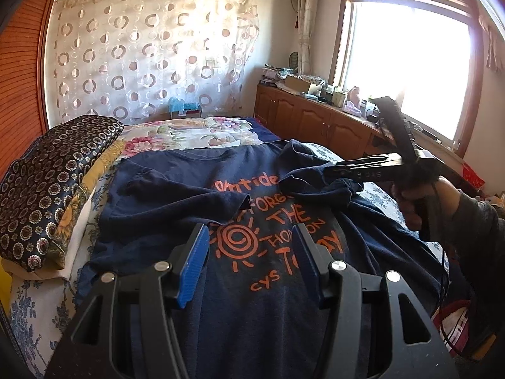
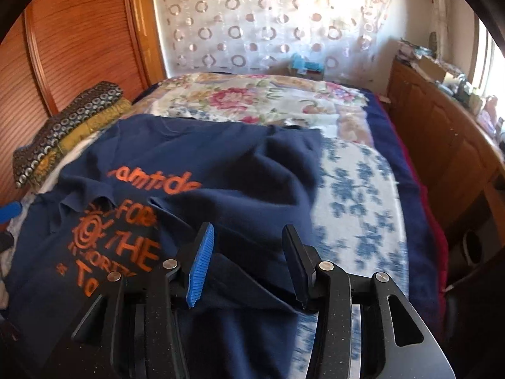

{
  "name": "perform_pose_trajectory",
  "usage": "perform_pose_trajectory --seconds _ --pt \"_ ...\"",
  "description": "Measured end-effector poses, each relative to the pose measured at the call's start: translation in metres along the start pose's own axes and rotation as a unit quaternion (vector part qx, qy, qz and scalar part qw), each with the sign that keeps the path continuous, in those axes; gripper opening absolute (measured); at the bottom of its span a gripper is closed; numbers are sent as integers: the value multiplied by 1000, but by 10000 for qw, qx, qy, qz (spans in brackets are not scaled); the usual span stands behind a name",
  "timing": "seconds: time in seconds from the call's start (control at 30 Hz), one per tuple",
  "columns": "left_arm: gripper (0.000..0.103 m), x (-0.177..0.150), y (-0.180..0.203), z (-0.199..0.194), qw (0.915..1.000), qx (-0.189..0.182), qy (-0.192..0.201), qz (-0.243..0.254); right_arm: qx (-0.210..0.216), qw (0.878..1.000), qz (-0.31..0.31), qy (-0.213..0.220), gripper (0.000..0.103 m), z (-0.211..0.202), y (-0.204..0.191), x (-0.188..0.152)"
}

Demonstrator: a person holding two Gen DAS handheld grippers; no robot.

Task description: Fold small clothes

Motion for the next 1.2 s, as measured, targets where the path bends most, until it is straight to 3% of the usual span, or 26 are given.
perform_pose_trajectory --seconds 0.13,0.2,0.23,0.27,0.47,0.63,0.73,0.8,0.83,0.87,1.1,1.2 --pt "54 -3 -5 3 10000 37 -41 -64 -289 9989 -127 -360 45 26 -5 1" --pt "54 -5 -9 4 9999 55 -57 -108 -373 9979 -195 -493 29 35 -3 1" --pt "54 -6 -12 3 9999 66 -58 -128 -367 9978 -211 -509 7 37 -3 1" --pt "54 -7 -14 4 9998 76 -60 -150 -318 9981 -225 -479 3 37 -3 4" --pt "54 -9 -24 2 9996 106 -62 -242 43 9991 -402 154 1 12 -31 48" --pt "54 -10 -29 0 9996 121 -34 -256 323 9971 -634 271 1 14 -71 94" --pt "54 -11 -31 0 9996 129 -43 -261 680 9961 -517 242 4 25 -89 108" --pt "54 -11 -33 -1 9996 154 -56 -246 754 9955 -554 160 33 31 -100 111" --pt "54 -12 -33 -1 9996 162 -60 -236 608 9960 -615 214 60 30 -103 110" --pt "54 -12 -33 -1 9996 166 -61 -236 550 9958 -676 276 63 27 -105 108" --pt "54 -12 -37 0 9994 171 -66 -284 208 9976 -645 105 61 10 -80 66" --pt "54 -12 -34 0 9995 166 -63 -253 166 9975 -682 12 48 3 -72 36"
Point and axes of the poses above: each gripper's, at about its wrist camera, not at the fingertips, and z roughly the way its jaws point, y to its right, x to its top, the point moved 5 cm from there along z, roughly the way its jaws point, and after that the axes turned 9 degrees about x, right-handed, at the moved point
